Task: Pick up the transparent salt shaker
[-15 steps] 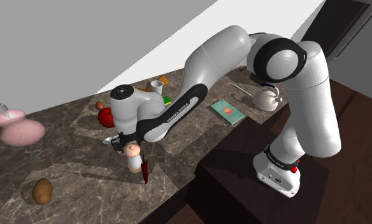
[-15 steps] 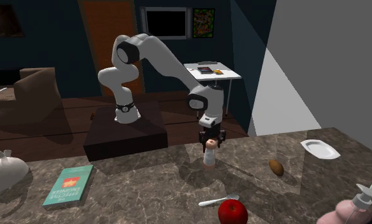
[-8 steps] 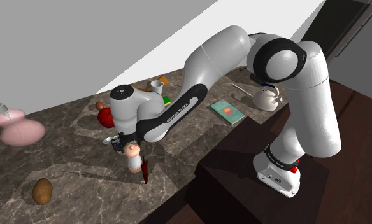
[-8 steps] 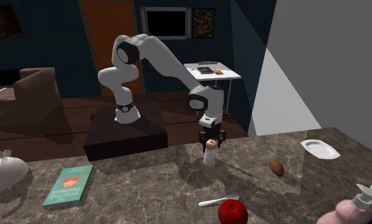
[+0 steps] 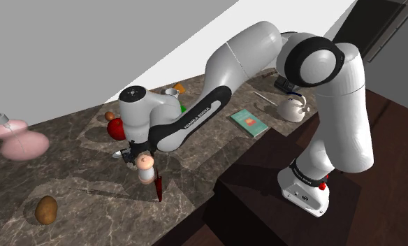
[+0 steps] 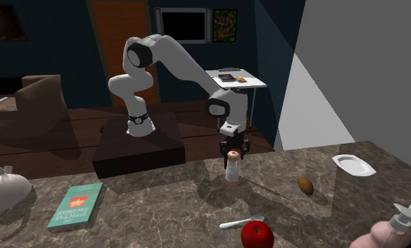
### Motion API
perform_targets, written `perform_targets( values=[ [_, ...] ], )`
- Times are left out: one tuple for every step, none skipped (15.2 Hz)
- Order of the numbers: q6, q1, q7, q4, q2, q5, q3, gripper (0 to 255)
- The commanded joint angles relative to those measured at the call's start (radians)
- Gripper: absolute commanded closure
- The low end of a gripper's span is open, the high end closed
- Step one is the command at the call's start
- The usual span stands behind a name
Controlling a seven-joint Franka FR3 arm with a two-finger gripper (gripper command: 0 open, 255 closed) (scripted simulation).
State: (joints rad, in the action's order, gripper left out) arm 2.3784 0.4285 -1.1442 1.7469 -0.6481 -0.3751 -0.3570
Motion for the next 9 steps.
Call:
perform_targets(
  values=[
    [-0.018, -0.005, 0.007, -0.003, 0.016, 0.009, -0.007, 255],
    [-0.027, -0.007, 0.01, -0.003, 0.025, 0.013, -0.01, 255],
    [-0.036, -0.009, 0.013, -0.003, 0.034, 0.017, -0.013, 255],
    [-0.045, -0.012, 0.016, -0.003, 0.043, 0.021, -0.017, 255],
    [-0.054, -0.014, 0.019, -0.004, 0.051, 0.026, -0.02, 255],
    [-0.063, -0.016, 0.022, -0.005, 0.06, 0.03, -0.023, 255],
    [-0.072, -0.018, 0.025, -0.006, 0.068, 0.034, -0.026, 255],
    [-0.081, -0.02, 0.028, -0.008, 0.076, 0.038, -0.029, 255],
    [-0.09, -0.022, 0.031, -0.009, 0.084, 0.043, -0.032, 255]
  ],
)
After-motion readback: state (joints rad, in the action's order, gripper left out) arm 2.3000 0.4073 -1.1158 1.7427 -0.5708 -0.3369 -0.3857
